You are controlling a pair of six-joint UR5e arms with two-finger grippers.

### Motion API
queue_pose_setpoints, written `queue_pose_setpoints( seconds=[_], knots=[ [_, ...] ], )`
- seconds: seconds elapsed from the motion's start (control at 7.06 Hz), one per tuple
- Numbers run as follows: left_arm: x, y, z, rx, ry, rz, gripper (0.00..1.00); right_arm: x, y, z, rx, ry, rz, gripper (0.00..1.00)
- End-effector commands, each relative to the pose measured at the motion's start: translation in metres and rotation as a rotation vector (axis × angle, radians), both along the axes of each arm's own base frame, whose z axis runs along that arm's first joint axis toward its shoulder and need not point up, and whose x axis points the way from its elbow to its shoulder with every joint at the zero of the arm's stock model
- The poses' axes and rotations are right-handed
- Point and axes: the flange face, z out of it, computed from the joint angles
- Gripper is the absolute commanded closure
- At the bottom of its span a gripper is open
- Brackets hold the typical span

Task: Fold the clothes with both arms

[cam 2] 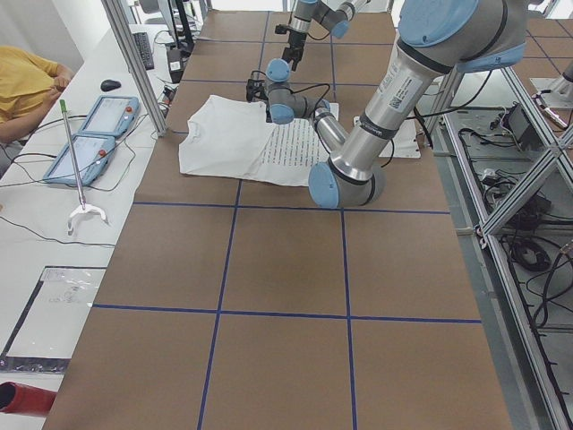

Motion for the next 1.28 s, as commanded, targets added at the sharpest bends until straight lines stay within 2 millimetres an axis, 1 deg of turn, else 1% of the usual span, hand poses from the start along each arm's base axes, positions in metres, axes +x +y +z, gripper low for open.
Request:
queue_pose_setpoints(
  seconds=[0.0,0.14,0.28,0.43,0.57,0.71,0.85,1.13],
  knots=[
    [-0.073,0.026,0.048,0.061,-0.055,-0.002,0.13,-0.054,0.101,-0.041,-0.048,0.150,0.050,0.01],
    [-0.084,0.033,0.065,0.049,-0.070,-0.003,0.13,-0.086,0.147,-0.042,-0.120,0.195,0.066,0.01],
    [-0.083,0.035,0.067,0.044,-0.070,-0.001,0.12,-0.111,0.200,-0.032,-0.117,0.229,0.099,0.02],
    [-0.084,0.035,0.068,0.039,-0.071,-0.004,0.12,-0.124,0.226,-0.024,-0.166,0.223,0.137,0.02],
    [-0.085,0.035,0.068,0.038,-0.070,-0.005,0.12,-0.142,0.238,-0.001,-0.189,0.268,0.147,0.05],
    [-0.086,0.036,0.068,0.037,-0.069,-0.005,0.11,-0.147,0.237,0.004,-0.188,0.282,0.149,0.10],
    [-0.088,0.037,0.066,0.041,-0.064,-0.006,0.11,-0.146,0.232,0.007,-0.185,0.289,0.156,0.13],
    [-0.087,0.037,0.066,0.040,-0.066,-0.007,0.11,-0.150,0.222,0.021,-0.175,0.342,0.172,0.15]
  ],
)
